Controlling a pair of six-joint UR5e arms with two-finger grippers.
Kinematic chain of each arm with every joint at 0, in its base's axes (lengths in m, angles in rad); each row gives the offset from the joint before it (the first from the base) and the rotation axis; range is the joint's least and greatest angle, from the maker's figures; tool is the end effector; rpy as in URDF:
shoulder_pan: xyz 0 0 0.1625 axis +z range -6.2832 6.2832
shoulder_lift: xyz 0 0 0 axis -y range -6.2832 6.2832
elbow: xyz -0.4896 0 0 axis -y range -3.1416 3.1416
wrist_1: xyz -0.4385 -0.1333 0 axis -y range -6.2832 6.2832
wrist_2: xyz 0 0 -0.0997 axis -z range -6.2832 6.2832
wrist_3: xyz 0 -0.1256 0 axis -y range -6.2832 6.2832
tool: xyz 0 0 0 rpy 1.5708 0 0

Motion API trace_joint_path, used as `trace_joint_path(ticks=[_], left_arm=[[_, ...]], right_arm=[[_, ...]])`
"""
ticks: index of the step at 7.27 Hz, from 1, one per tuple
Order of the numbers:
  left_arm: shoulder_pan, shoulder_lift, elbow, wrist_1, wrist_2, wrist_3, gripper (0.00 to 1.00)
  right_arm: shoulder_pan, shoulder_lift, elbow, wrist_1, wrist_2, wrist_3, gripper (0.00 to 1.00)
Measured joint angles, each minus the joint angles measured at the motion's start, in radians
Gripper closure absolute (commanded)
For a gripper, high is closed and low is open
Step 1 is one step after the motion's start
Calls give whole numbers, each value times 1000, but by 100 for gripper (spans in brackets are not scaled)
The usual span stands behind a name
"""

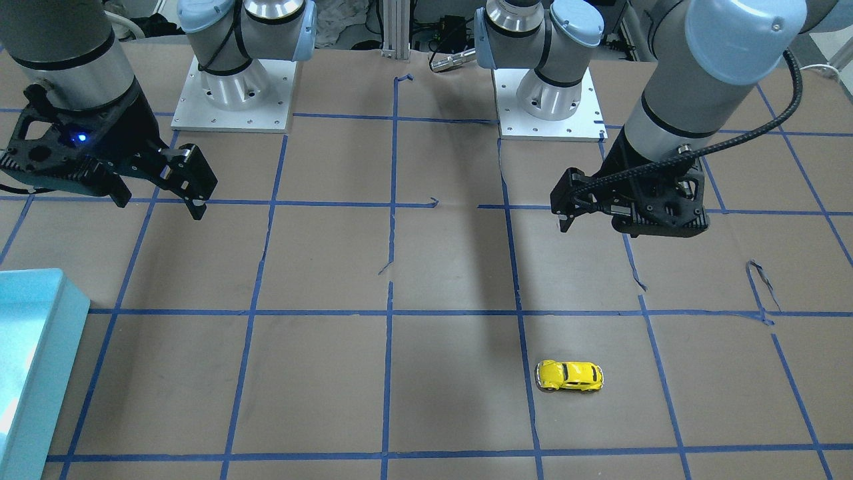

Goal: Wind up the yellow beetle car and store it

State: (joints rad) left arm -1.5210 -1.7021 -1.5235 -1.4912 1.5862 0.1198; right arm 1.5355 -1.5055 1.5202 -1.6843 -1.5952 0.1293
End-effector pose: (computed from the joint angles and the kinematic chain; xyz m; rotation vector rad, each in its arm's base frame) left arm -0.1013 -0.6060 0.4851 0.1095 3.1247 0.0089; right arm 0.1096 -0.5862 0.5295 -0.2582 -3.1073 0.1558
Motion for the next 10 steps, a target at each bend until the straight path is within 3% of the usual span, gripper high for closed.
trace_joint_path(ticks=[3,7,10], left_arm=[[9,-31,0,50,3,-89,0],[24,-152,-9,207,7,-725,0],[29,-305,-53,455,-2,-1094,0]], right_arm=[[0,1,0,0,0,0,0],[0,2,0,0,-2,-3,0],[0,2,0,0,-1,-4,0]])
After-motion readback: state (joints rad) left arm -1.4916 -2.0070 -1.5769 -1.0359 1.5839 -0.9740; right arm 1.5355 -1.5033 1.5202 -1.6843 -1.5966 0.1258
